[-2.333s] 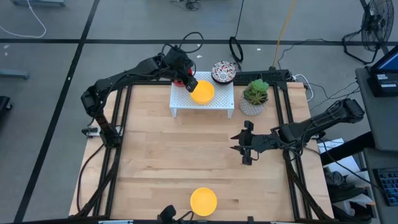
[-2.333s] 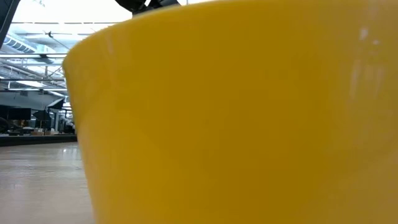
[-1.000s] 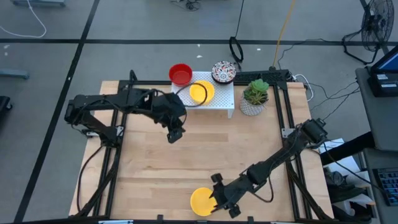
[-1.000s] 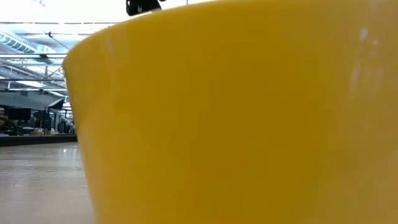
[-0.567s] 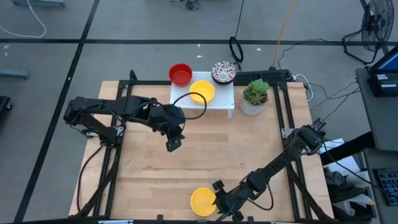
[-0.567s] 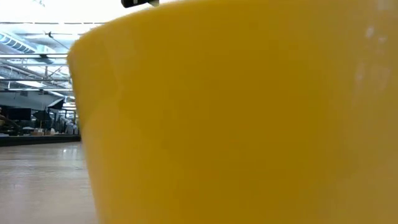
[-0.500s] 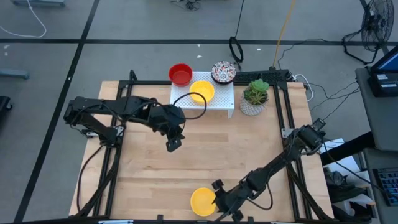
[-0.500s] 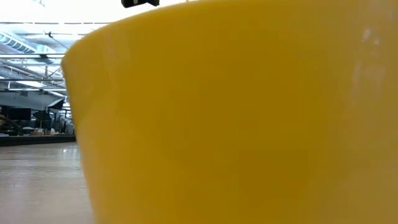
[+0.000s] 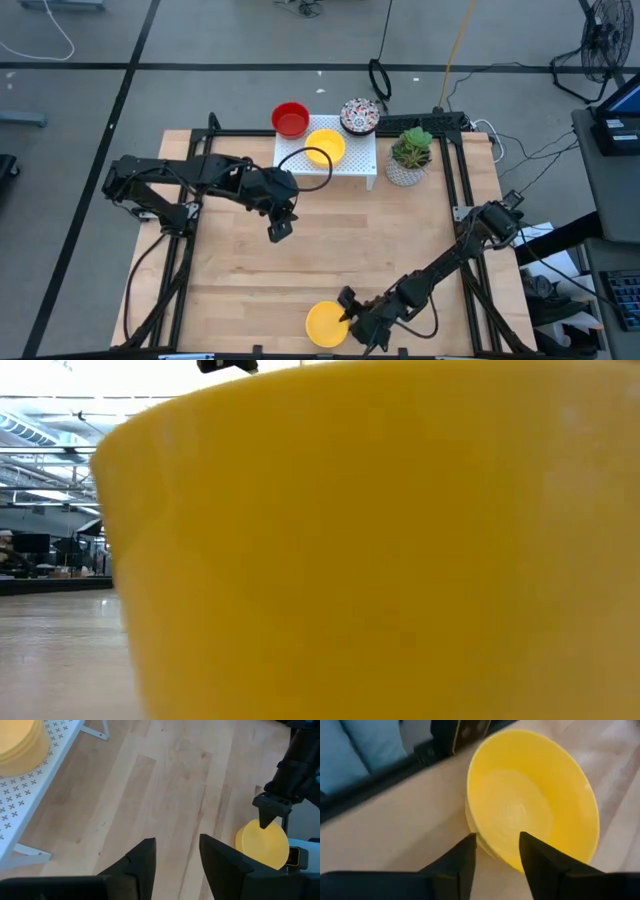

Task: Pick & Place Mini bowls
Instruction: Stack the yellow bowl on the yellow bowl on the shelf

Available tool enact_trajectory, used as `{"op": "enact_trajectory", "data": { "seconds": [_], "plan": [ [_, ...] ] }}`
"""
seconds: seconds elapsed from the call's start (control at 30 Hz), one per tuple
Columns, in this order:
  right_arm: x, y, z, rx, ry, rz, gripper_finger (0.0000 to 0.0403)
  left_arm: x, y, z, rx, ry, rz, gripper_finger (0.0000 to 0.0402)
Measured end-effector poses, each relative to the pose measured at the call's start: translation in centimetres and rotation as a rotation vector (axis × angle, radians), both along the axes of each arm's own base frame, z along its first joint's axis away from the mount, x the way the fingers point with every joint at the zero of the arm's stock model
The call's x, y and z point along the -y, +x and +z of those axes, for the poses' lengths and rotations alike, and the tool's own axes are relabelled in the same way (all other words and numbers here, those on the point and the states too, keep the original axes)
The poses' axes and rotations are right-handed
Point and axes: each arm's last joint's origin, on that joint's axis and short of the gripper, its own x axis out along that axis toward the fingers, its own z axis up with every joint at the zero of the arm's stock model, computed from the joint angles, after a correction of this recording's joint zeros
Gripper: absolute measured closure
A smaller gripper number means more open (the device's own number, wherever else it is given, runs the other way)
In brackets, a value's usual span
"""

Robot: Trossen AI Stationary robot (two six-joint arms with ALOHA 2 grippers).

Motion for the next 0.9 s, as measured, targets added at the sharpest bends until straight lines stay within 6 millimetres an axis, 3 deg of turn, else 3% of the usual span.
{"op": "enact_trajectory", "data": {
  "seconds": [0.33, 0.5, 0.7, 0.9],
  "plan": [
    [0.5, 0.1, -0.2, 0.014, -0.102, 0.072, 0.0392, -0.1, 0.0, 0.0, -0.001, 0.007, 0.002, 0.0249],
    [0.6, 0.0, 0.6, 0.027, -0.092, 0.064, 0.0396, -0.2, 0.0, -0.1, -0.009, 0.007, 0.003, 0.0249],
    [2.4, -0.7, 4.8, 0.087, -0.102, -0.084, 0.0401, -0.2, -0.7, -0.5, -0.095, 0.023, -0.009, 0.025],
    [7.2, -1.4, 11.2, 0.142, 0.042, -0.267, 0.0402, -0.4, -2.0, -1.2, -0.238, 0.087, -0.056, 0.025]
  ]
}}
